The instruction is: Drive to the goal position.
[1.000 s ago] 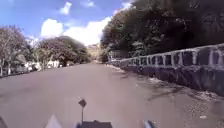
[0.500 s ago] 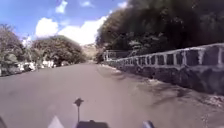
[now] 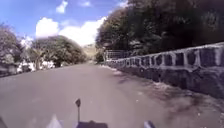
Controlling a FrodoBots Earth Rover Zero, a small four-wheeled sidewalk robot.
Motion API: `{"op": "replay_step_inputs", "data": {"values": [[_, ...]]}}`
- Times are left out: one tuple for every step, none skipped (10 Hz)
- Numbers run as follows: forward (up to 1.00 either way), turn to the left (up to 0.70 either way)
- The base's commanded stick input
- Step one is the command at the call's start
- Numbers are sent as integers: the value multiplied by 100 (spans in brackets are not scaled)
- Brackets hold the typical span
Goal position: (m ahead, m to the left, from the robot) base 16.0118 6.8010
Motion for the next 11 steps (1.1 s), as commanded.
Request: {"op": "replay_step_inputs", "data": {"values": [[70,0],[70,0],[70,0],[70,0],[70,0],[70,0],[70,0],[70,0],[70,0],[70,0],[70,0]]}}
